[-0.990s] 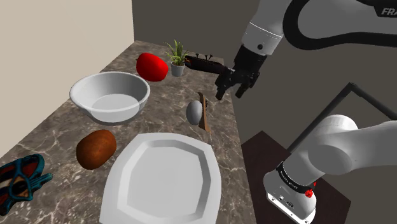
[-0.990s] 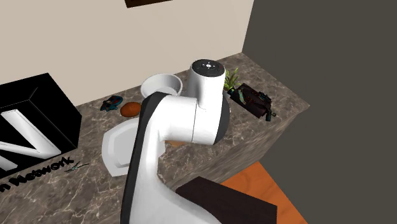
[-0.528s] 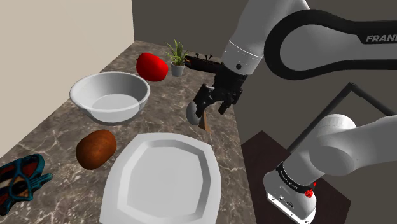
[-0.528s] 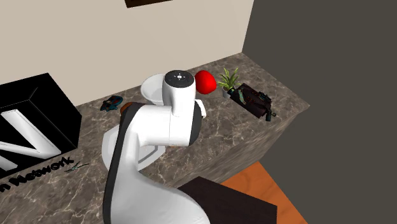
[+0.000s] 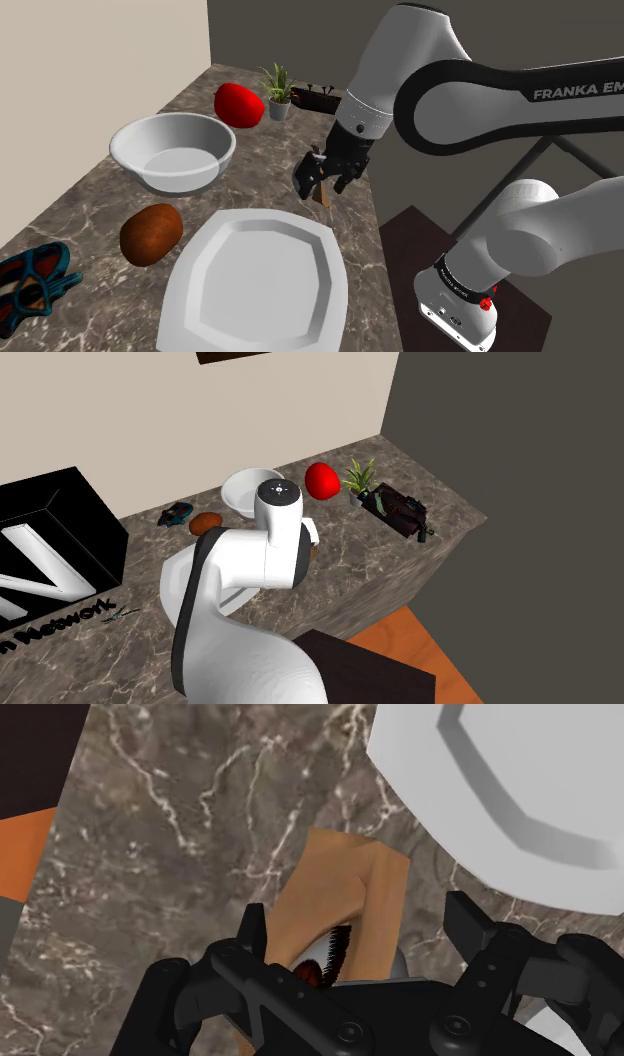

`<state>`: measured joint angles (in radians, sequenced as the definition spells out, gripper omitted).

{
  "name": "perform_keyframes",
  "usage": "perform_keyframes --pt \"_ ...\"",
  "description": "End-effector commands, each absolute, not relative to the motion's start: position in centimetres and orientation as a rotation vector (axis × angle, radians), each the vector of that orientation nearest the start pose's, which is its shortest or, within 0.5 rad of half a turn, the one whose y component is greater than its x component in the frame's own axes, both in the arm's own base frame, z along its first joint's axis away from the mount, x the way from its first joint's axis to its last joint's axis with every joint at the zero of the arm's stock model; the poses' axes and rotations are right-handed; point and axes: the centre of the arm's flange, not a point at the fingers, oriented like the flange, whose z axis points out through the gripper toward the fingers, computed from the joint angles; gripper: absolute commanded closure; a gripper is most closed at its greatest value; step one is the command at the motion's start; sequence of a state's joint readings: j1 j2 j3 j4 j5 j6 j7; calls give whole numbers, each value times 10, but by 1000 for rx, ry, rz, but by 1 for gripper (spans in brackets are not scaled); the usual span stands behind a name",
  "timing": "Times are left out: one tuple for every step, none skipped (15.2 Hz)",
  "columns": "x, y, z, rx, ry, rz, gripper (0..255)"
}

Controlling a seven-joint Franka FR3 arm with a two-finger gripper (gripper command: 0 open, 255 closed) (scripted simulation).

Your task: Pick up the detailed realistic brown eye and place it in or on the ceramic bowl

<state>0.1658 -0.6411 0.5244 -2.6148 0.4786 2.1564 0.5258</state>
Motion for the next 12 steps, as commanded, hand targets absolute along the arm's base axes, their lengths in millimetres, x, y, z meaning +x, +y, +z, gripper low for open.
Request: perform_keyframes --pt "284 258 437 -2959 217 -97 0" --pt "284 258 437 -2959 217 -97 0" --pt "284 258 437 -2959 217 -97 0" --pt "284 258 437 -2959 217 -97 0" --pt "284 258 437 -2959 217 -97 0" --pt "284 258 437 -2959 217 -97 0" --pt "284 258 437 -2959 217 -97 0" --pt "284 258 437 -2959 217 -97 255" --pt "284 258 437 -2959 217 -97 255" --pt "284 258 437 -2959 217 -97 255" --pt "284 258 437 -2959 217 -97 255" --pt "284 258 437 -2959 217 -97 255"
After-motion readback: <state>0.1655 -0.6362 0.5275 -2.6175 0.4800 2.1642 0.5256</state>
